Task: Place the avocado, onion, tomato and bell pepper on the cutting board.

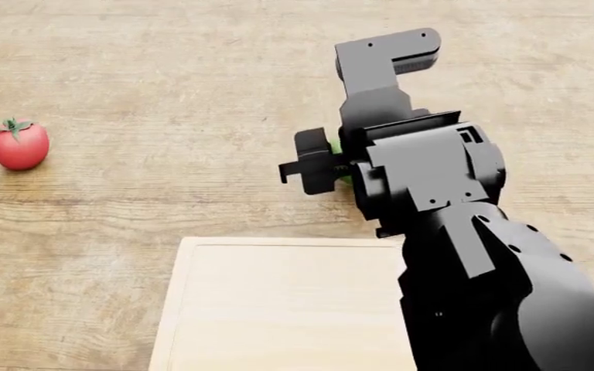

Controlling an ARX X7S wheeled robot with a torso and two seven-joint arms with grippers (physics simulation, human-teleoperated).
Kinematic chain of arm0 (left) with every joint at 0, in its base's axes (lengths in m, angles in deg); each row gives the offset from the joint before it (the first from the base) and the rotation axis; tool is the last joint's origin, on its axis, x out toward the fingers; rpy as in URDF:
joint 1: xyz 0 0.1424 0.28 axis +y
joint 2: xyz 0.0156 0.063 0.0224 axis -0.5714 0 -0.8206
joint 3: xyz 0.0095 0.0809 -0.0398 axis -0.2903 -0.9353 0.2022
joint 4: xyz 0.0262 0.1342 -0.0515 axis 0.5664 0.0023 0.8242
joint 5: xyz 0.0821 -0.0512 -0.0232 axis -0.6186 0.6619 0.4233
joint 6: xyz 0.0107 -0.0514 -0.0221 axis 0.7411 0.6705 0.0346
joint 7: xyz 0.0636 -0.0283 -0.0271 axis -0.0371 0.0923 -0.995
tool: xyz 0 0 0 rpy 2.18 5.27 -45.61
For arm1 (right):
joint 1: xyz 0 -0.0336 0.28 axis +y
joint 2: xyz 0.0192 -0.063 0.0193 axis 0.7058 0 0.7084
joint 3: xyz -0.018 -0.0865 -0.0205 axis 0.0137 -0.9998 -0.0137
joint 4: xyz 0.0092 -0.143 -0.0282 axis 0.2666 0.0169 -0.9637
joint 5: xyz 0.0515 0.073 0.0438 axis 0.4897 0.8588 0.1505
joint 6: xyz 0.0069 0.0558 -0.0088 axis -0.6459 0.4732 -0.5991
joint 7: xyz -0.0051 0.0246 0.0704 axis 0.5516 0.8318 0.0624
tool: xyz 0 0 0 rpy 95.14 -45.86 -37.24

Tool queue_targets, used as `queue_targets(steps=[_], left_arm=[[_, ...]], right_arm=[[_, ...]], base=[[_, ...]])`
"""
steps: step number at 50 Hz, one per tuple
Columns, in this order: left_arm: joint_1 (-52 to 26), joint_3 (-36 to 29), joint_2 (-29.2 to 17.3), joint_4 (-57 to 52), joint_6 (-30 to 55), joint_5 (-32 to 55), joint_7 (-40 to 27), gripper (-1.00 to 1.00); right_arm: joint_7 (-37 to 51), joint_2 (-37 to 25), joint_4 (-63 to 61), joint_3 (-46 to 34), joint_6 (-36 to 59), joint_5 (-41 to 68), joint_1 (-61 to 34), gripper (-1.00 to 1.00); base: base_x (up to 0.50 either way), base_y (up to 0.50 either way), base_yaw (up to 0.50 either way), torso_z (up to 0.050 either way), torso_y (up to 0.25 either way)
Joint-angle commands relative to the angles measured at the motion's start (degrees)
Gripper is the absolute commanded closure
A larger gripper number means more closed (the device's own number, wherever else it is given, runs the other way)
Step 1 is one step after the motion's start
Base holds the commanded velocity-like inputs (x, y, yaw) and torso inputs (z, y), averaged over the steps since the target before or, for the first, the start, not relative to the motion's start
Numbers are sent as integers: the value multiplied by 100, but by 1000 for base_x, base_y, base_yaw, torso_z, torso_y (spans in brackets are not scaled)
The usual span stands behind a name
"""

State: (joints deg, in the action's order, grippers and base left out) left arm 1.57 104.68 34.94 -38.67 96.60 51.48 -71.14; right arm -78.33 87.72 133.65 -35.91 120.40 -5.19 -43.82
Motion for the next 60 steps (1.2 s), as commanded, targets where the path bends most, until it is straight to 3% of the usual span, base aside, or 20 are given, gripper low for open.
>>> queue_targets(steps=[1, 6, 10, 22, 31, 40, 60], left_arm=[[83, 310, 233, 17, 83, 105, 111, -100], [90, 365, 286, 26, 144, 136, 84, -100], [42, 346, 315, 44, 175, 152, 37, -100], [154, 653, 757, 58, 645, -206, 403, -100], [209, 811, 1002, 42, 880, -402, 601, -100], [227, 896, 1132, 56, 989, -537, 789, -100], [274, 754, 691, 42, 562, -36, 323, -100]], right_arm=[[338, -438, -1023, 230, 111, 99, -199, 100], [1940, -1802, -4490, 744, 971, 926, -52, 100], [2763, -2472, -6067, 1064, 1499, 1558, -103, 100], [4352, -3867, -8451, 1770, 2305, 3659, 68, 100], [5515, -4760, -9652, 1983, 2272, 4995, 250, 100], [5843, -5250, -10109, 1987, 2055, 5362, 676, 100], [5463, -5123, -9805, 1803, 1780, 4822, 1385, 100]], base=[[0, 0, 0, 0, 0], [0, 0, 0, 0, 0], [0, 0, 0, 0, 0], [0, 0, 0, 0, 0], [0, 0, 0, 0, 0], [0, 0, 0, 0, 0], [0, 0, 0, 0, 0]])
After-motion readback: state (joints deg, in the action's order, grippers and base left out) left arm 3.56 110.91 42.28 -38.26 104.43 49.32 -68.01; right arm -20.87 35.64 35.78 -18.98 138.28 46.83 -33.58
